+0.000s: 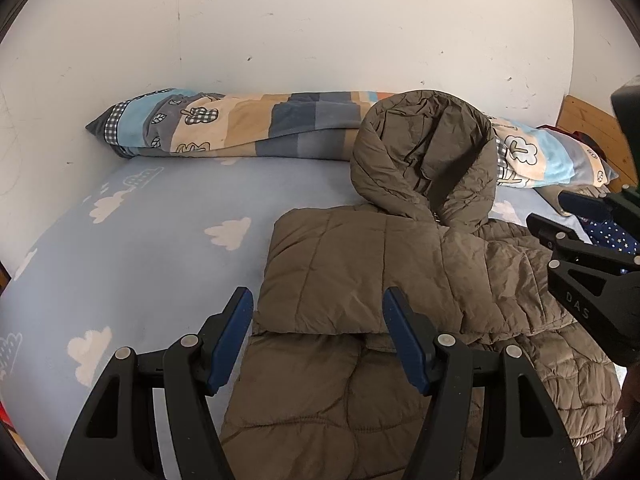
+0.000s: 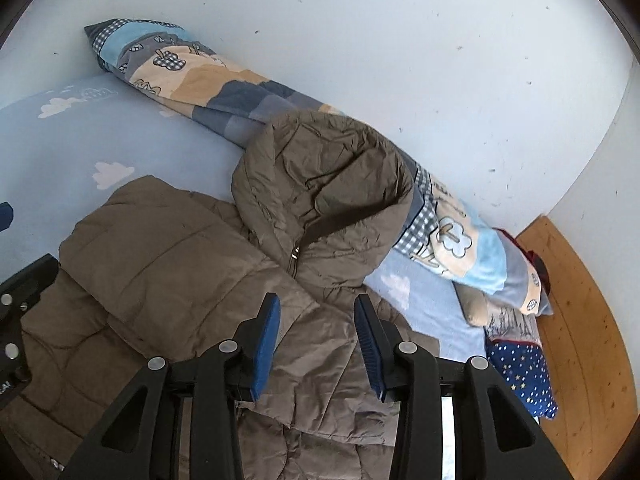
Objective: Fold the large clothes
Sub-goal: 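Move the right gripper from the folded hem to the hood, then close the right gripper on the hood tip and lift it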
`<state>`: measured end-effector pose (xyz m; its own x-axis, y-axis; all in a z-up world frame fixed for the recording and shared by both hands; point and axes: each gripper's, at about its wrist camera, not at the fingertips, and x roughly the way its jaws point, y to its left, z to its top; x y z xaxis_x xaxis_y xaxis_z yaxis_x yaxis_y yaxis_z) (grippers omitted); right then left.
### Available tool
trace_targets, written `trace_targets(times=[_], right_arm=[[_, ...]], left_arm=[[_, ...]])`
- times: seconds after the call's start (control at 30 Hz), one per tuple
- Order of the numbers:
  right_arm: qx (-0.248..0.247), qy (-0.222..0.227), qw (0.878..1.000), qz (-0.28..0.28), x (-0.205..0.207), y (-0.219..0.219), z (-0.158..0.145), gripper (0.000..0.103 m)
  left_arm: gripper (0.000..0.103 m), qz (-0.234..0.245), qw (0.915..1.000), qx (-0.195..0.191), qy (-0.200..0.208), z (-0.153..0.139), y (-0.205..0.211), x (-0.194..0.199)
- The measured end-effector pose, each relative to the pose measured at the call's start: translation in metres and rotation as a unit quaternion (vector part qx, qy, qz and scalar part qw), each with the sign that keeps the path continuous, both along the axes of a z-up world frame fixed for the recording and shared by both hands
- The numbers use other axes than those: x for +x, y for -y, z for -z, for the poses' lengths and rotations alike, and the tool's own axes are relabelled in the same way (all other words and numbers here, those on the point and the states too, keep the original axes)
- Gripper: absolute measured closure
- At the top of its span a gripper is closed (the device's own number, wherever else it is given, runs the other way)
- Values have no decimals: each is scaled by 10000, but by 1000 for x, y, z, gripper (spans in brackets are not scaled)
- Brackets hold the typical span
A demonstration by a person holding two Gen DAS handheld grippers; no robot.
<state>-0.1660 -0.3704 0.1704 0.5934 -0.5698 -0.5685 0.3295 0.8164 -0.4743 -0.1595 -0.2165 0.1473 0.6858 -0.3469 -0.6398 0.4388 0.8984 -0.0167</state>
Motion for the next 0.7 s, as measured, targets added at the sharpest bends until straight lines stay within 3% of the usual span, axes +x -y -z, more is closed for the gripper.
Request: trace_targets(times=[0.6, 0.7], right_arm=[[-254, 91, 9995, -135, 41, 12, -19, 61], [0, 126, 9999, -95, 52, 28, -27, 61]], left_arm=[[37, -242, 9996, -68, 93, -1, -12, 14], [37, -227, 9997, -54, 61, 1, -11, 14]])
